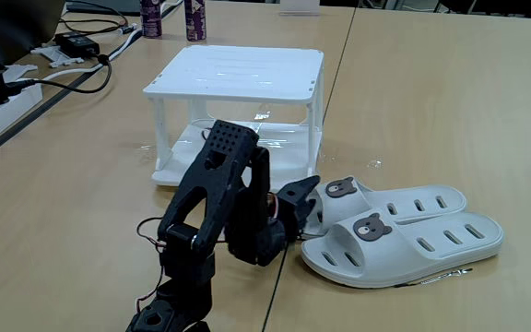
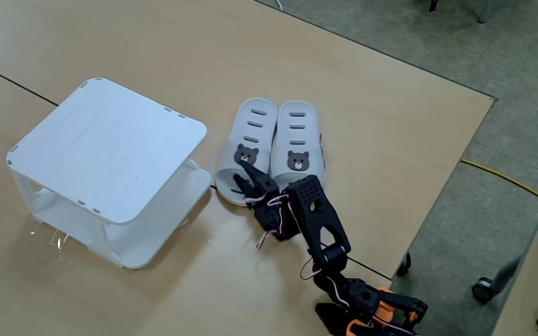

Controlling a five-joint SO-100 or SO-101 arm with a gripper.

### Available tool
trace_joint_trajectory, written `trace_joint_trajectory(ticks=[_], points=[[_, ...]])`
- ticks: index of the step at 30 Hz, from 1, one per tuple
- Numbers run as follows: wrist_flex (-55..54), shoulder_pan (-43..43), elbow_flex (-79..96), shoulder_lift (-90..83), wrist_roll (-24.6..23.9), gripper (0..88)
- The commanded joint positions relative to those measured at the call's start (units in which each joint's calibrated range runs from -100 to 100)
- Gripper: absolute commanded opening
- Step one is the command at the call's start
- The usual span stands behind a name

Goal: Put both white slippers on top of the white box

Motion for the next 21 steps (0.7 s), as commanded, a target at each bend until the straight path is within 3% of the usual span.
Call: trace_joint_trajectory(ticks=[1, 15, 17, 19, 21], points=[[6.34, 3.38, -11.04, 0.34, 0.42, 24.2], [23.34, 10.61, -28.81, 0.34, 0.42, 23.4], [23.34, 10.37, -28.36, 0.17, 0.42, 17.4], [23.34, 10.04, -28.27, 0.17, 0.42, 0.9], [23.17, 9.38, -28.18, -0.17, 0.42, 0.8]])
